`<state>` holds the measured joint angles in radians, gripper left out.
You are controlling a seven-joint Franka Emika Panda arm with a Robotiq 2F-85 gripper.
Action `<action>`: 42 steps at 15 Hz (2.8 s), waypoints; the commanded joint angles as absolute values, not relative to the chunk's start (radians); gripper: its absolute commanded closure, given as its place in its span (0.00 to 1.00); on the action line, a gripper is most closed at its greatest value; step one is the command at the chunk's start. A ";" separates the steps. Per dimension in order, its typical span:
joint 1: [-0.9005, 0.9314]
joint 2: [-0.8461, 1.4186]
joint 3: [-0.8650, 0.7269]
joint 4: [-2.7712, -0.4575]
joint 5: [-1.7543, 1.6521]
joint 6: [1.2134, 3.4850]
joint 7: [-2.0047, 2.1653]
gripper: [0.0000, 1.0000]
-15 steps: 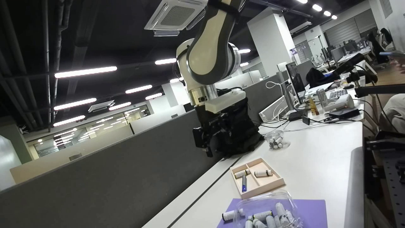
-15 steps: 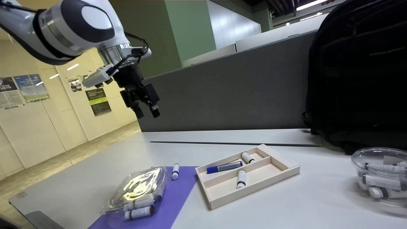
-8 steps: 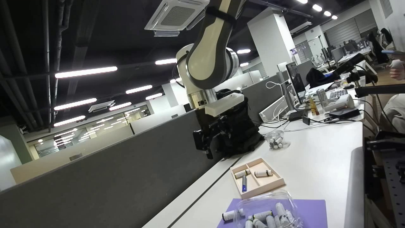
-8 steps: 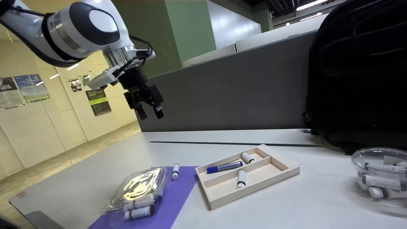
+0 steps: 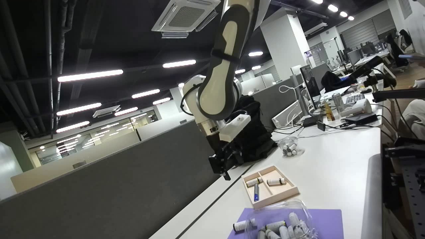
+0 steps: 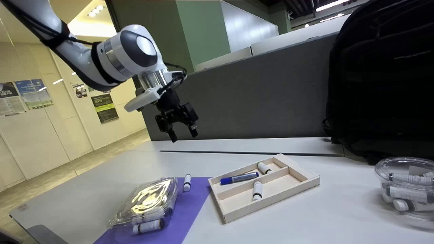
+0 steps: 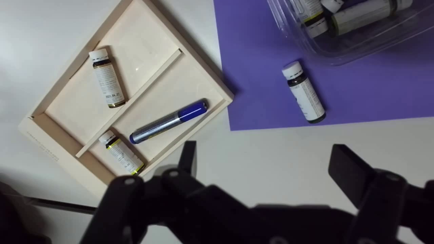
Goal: Take the bottle from the table and put it in the bottom compartment of the box
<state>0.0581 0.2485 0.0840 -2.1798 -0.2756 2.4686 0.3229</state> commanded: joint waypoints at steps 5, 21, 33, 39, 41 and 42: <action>0.140 0.497 0.028 -2.006 -0.271 2.404 0.235 0.00; 0.159 0.697 0.053 -1.849 -0.140 2.383 0.075 0.40; 0.132 0.576 0.056 -1.944 -0.107 2.445 0.050 0.93; 0.089 0.396 0.033 -2.076 -0.045 2.587 0.092 0.93; 0.066 0.373 0.025 -2.080 0.006 2.597 0.110 0.93; 0.056 0.374 0.020 -2.070 0.035 2.593 0.127 0.93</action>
